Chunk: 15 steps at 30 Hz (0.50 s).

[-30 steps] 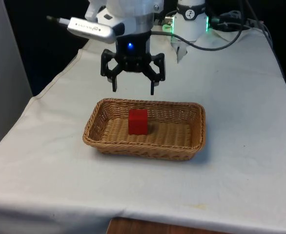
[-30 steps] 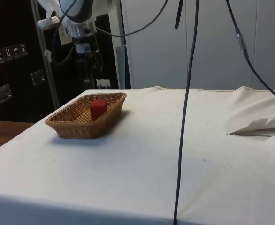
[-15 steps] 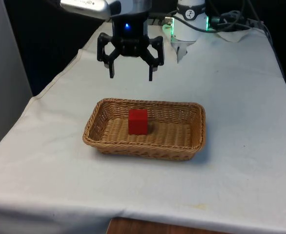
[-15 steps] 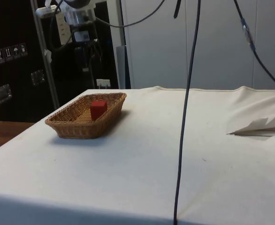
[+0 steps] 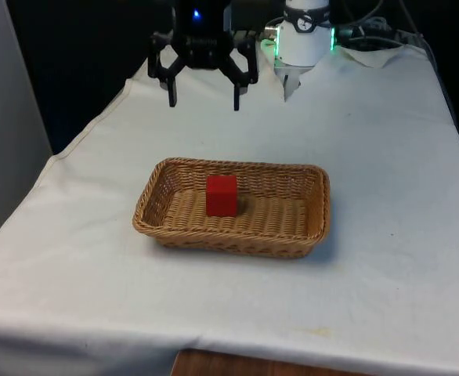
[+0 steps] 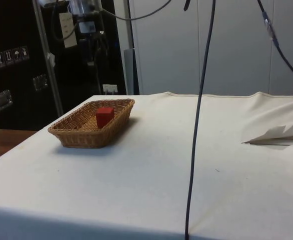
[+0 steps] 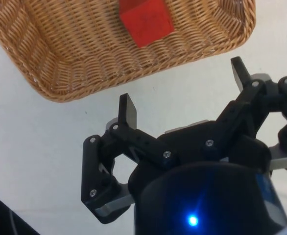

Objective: Pick up the cube and place it into the basket.

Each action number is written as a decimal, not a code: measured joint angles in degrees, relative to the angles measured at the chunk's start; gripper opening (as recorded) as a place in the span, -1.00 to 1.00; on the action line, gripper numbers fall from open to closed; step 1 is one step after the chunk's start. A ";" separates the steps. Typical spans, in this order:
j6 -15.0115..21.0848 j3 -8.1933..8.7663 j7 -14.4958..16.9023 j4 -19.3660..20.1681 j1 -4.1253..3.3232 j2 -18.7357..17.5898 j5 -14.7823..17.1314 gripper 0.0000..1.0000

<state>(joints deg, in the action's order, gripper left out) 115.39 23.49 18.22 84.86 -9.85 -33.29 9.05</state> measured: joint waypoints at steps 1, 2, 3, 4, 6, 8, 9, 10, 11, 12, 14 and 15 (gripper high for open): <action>-0.17 0.06 0.17 0.06 0.00 0.17 0.00 1.00; -0.17 0.06 0.17 0.06 0.00 0.17 0.00 1.00; -0.29 0.17 0.34 0.11 0.00 0.40 0.00 1.00; -0.40 0.23 0.57 0.29 0.00 0.74 0.00 1.00; -0.40 0.34 1.20 1.38 0.00 2.01 0.00 1.00; -0.40 0.34 1.55 2.18 0.00 2.92 0.00 1.00; -0.34 0.40 1.78 2.58 0.00 3.38 0.00 1.00; -0.34 0.40 1.78 2.58 0.00 3.38 0.00 1.00; -0.29 0.40 1.95 2.92 0.00 3.78 0.00 1.00; -0.23 0.46 2.29 3.55 0.00 4.58 0.00 1.00; -0.11 0.46 2.64 4.18 0.06 5.27 0.00 1.00; -0.06 0.52 2.75 4.47 0.00 5.61 0.00 1.00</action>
<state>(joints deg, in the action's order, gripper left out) 115.34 24.01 20.97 89.32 -9.85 -27.67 9.05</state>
